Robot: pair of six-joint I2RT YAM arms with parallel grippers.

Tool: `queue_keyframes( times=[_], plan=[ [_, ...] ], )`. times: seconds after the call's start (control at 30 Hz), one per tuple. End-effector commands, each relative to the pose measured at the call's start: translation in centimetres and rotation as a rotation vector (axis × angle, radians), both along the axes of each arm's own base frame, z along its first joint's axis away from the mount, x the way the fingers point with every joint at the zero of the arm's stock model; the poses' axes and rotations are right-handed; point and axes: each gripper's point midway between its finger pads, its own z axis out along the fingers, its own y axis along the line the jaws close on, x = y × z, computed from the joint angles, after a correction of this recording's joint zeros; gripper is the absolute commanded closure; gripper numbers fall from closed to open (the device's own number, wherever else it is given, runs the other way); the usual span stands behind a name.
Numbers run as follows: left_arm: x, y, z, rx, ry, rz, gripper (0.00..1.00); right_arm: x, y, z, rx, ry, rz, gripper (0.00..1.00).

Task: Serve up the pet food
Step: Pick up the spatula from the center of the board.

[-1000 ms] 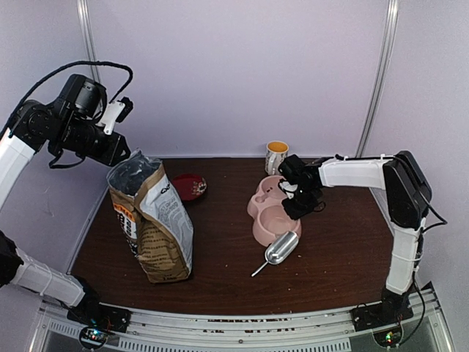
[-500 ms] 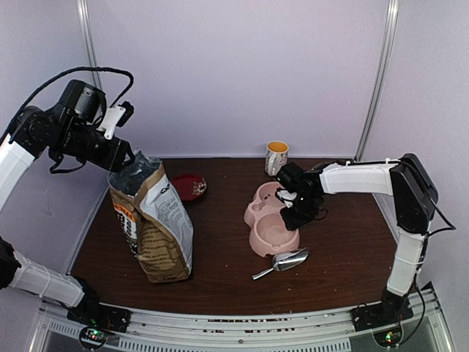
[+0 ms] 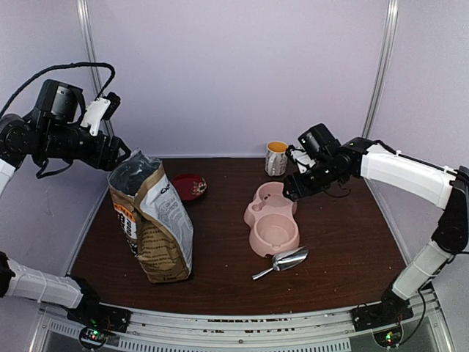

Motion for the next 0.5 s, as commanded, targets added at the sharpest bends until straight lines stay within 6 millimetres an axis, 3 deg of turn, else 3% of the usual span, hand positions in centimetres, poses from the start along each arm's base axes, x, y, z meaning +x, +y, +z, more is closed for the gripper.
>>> queue_keyframes(
  times=[0.0,0.13,0.47],
  plan=[
    [0.5,-0.8,1.6,-0.042,-0.078,-0.037,0.24,-0.2,1.6,5.2,0.145,-0.079,0.048,0.21],
    [-0.2,-2.1,2.1,-0.078,-0.092,-0.128,0.22,-1.3,1.2,5.3,0.170,-0.103,0.071,0.12],
    [-3.3,-6.7,3.6,-0.157,-0.151,-0.404,0.16,-6.4,-0.8,0.5,0.167,-0.037,0.171,0.11]
  ],
)
